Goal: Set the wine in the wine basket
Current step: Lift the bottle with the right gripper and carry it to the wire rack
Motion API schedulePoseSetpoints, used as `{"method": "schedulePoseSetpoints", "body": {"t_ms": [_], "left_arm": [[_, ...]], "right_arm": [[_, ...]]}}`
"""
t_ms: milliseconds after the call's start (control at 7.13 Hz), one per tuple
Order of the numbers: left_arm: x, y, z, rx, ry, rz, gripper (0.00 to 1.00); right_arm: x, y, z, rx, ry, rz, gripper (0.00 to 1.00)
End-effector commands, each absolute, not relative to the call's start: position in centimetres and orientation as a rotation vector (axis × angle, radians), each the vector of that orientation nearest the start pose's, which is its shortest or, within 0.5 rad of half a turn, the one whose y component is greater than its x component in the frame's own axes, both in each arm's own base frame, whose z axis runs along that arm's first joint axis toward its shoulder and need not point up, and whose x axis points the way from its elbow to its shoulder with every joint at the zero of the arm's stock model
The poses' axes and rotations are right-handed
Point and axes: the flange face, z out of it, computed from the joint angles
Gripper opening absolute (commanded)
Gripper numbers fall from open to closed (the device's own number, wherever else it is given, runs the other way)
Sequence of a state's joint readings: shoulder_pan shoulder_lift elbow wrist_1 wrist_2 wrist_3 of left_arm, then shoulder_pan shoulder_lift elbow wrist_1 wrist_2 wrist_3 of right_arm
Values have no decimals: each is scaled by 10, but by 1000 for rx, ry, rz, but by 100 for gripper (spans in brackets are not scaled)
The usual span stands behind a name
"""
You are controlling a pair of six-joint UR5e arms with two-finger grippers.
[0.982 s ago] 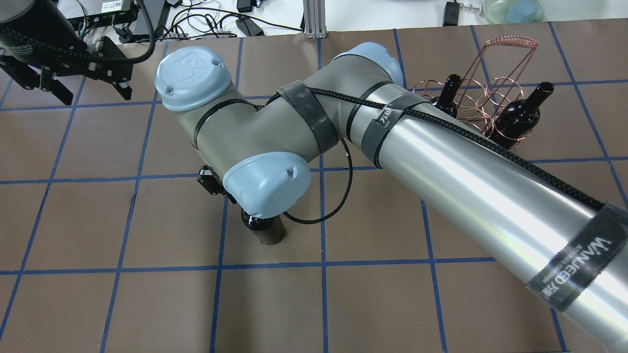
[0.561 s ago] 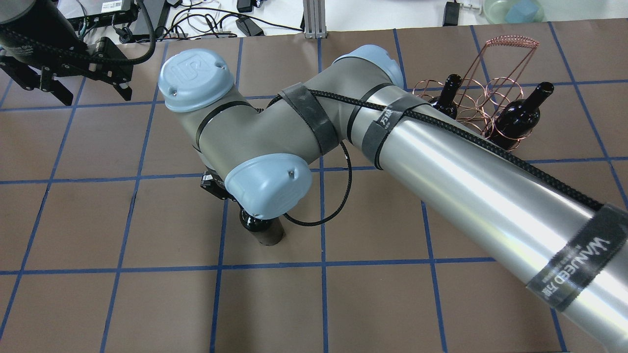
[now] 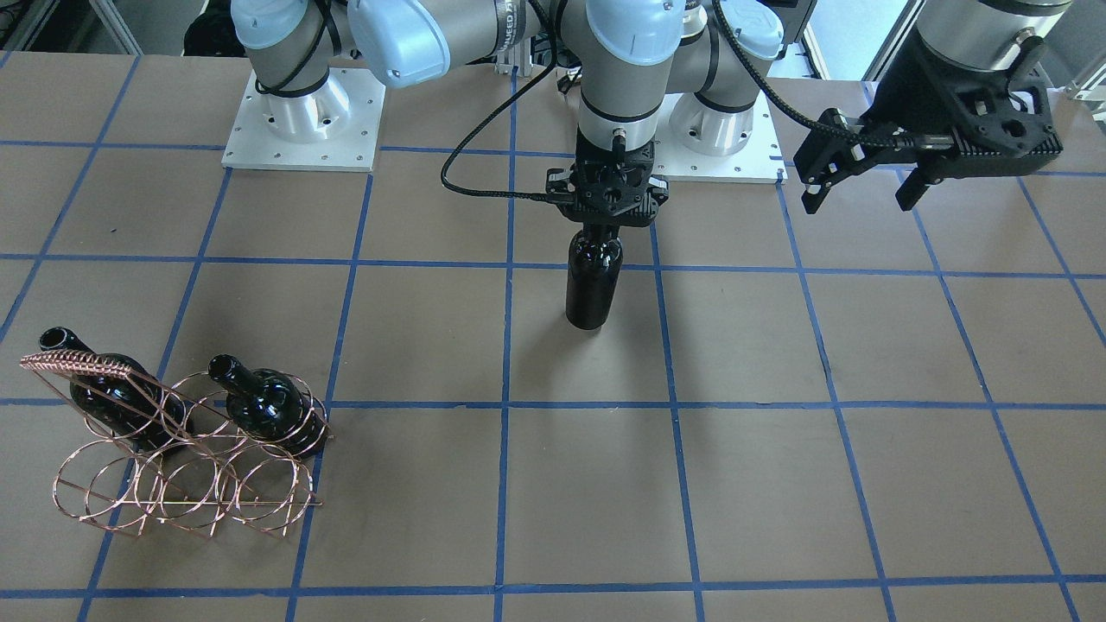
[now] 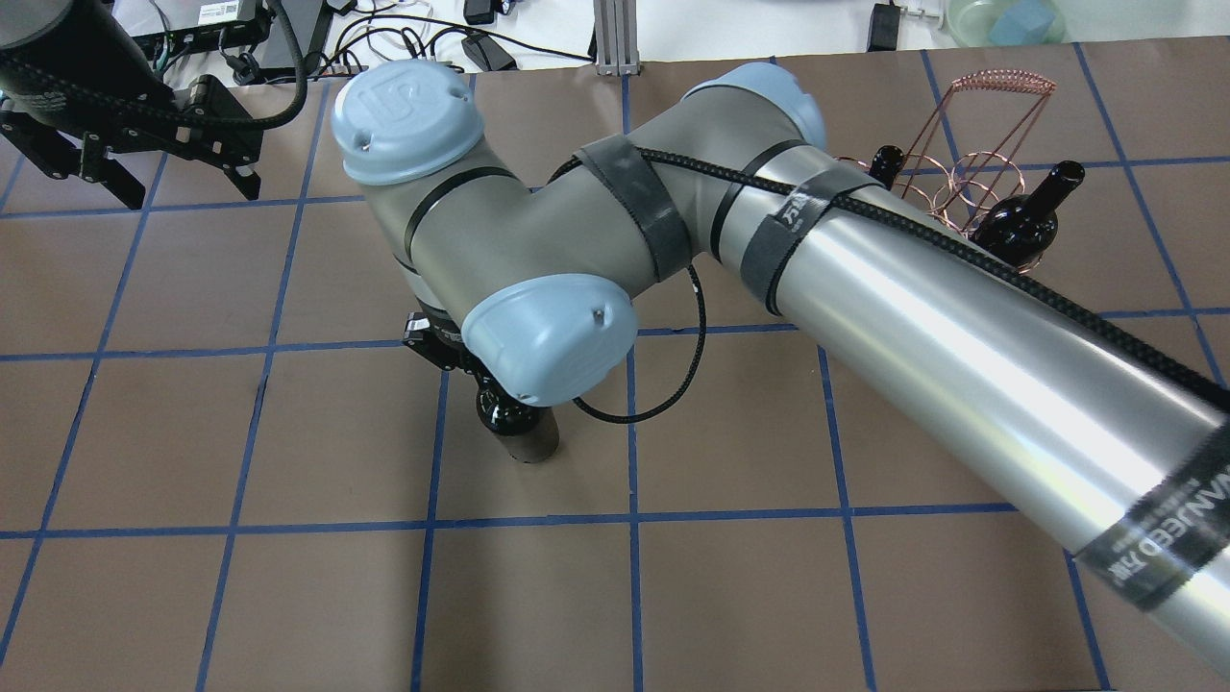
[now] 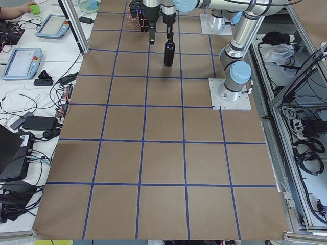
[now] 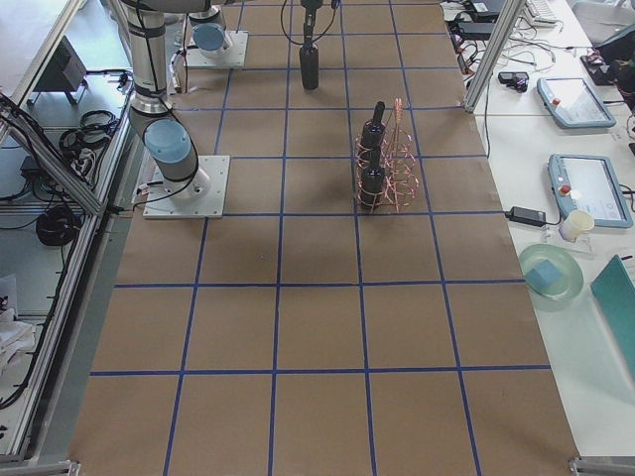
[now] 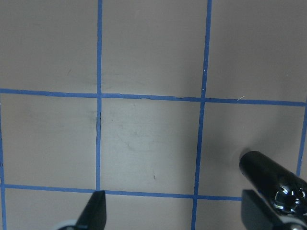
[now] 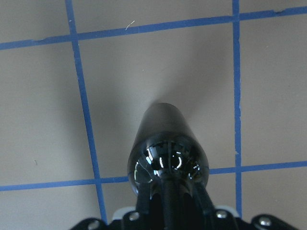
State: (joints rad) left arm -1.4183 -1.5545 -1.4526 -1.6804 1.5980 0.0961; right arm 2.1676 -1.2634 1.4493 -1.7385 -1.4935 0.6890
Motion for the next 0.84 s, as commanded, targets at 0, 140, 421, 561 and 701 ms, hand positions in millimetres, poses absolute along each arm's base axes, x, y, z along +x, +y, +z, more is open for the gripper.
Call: {"method": "schedulePoseSetpoints", "body": {"t_ms": [0, 140, 421, 561, 701], "left_arm": [[-57, -498, 543, -84, 3110, -33, 100], [-56, -498, 543, -86, 3110, -33, 100], [-56, -498, 542, -86, 3110, -30, 100], [-56, -498, 542, -86, 3112, -31, 100], [-57, -498, 542, -84, 3112, -31, 100]], "right_arm": [[382, -458, 431, 84, 3103, 117, 18], [335, -472, 447, 50, 3115, 153, 18], [217, -501, 472, -12, 3130, 205, 18], [164, -507, 483, -123, 3144, 212, 18], [116, -517, 488, -122, 3196, 203, 17]]}}
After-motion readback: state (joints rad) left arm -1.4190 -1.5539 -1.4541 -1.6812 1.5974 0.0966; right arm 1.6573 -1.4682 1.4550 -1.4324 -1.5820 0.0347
